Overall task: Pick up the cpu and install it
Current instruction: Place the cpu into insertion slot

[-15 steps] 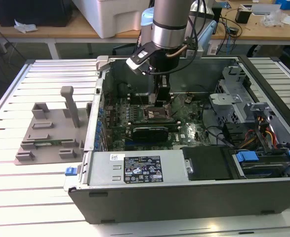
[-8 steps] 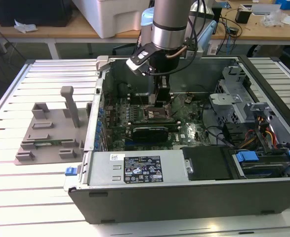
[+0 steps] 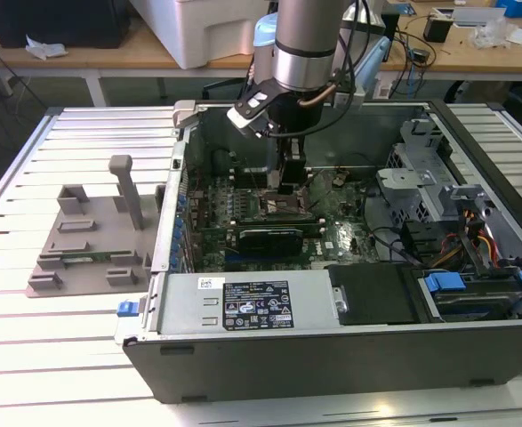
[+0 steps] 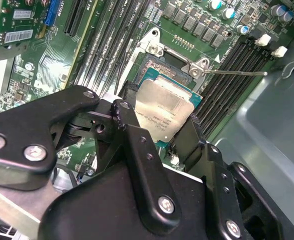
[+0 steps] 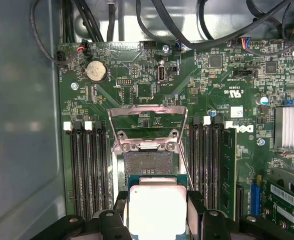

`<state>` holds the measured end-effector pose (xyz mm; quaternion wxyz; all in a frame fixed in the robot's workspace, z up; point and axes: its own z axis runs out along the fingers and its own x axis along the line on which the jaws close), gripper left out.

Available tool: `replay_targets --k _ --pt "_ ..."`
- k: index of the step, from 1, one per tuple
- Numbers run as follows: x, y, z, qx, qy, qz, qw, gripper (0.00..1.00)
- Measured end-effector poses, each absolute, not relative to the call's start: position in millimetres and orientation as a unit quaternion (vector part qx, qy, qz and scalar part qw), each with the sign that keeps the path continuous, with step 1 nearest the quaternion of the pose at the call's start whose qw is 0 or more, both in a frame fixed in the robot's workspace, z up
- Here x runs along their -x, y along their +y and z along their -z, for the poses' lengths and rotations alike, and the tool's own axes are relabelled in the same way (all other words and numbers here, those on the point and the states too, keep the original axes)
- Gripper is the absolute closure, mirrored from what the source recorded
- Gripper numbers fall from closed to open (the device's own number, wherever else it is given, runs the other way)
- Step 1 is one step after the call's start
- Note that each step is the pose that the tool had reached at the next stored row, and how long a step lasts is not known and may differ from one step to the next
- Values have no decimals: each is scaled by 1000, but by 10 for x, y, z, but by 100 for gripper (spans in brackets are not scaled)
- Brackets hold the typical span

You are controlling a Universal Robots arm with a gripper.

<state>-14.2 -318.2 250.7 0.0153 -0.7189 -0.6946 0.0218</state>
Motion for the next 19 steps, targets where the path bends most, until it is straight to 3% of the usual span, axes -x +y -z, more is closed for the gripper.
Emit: replay_targets --k 19 --pt "142 -3182 -2460 720 -694 -22 15 45"
